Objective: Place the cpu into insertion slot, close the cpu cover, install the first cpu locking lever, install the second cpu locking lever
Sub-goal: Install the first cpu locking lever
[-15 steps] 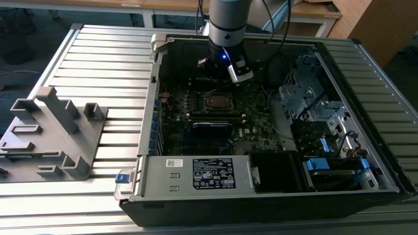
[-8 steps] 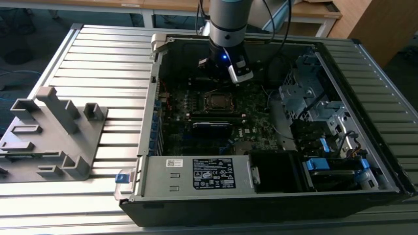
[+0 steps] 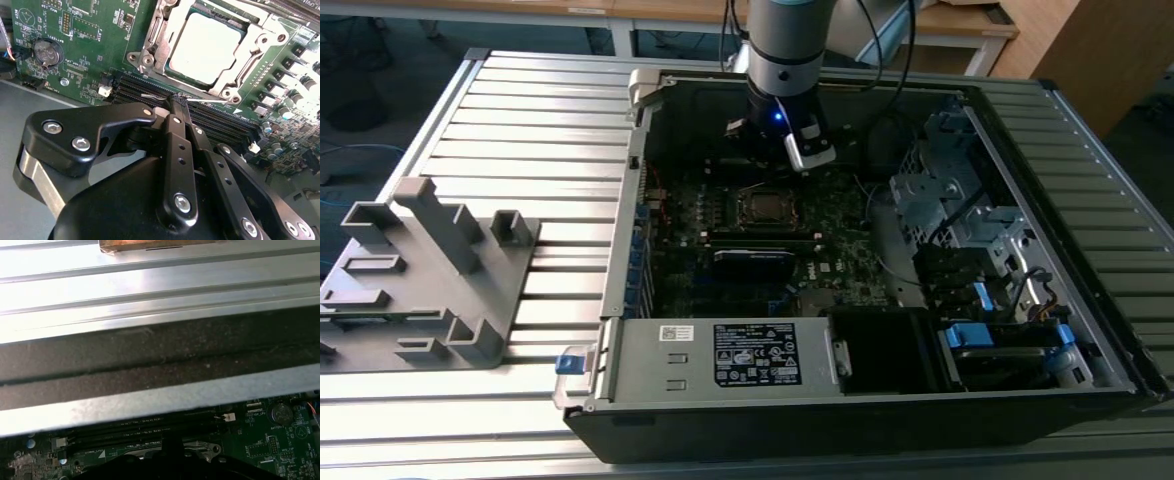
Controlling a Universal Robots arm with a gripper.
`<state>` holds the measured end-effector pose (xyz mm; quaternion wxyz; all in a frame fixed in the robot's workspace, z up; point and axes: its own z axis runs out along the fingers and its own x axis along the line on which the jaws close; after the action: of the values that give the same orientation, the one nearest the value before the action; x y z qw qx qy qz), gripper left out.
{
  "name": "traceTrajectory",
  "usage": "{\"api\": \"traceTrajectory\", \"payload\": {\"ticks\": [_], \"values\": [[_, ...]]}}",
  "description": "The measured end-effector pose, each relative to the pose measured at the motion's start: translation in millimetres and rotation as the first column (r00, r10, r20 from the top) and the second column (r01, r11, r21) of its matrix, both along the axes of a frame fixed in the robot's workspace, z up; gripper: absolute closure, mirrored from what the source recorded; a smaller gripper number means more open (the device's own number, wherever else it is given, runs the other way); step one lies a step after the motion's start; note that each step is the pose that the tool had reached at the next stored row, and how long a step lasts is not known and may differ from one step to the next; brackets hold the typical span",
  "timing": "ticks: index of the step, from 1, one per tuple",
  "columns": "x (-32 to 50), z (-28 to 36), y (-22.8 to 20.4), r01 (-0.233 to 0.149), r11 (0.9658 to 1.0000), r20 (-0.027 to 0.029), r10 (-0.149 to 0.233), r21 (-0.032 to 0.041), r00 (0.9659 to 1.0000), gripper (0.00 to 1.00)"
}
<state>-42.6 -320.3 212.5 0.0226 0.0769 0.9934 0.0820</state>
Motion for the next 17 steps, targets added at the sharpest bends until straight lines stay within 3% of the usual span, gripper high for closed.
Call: {"api": "traceTrajectory", "payload": {"ticks": [3,7,17], "values": [[0.1,-0.8,0.1,0.031,0.9995,0.0001,-0.031,0.0001,0.9995,0.9],[0.1,-1.7,0.2,0.09,0.9959,0.0,-0.09,0.0,0.9959,0.9],[0.1,-2.2,0.9,0.112,0.9937,0.0023,-0.112,0.0004,0.9937,0.9]]}}
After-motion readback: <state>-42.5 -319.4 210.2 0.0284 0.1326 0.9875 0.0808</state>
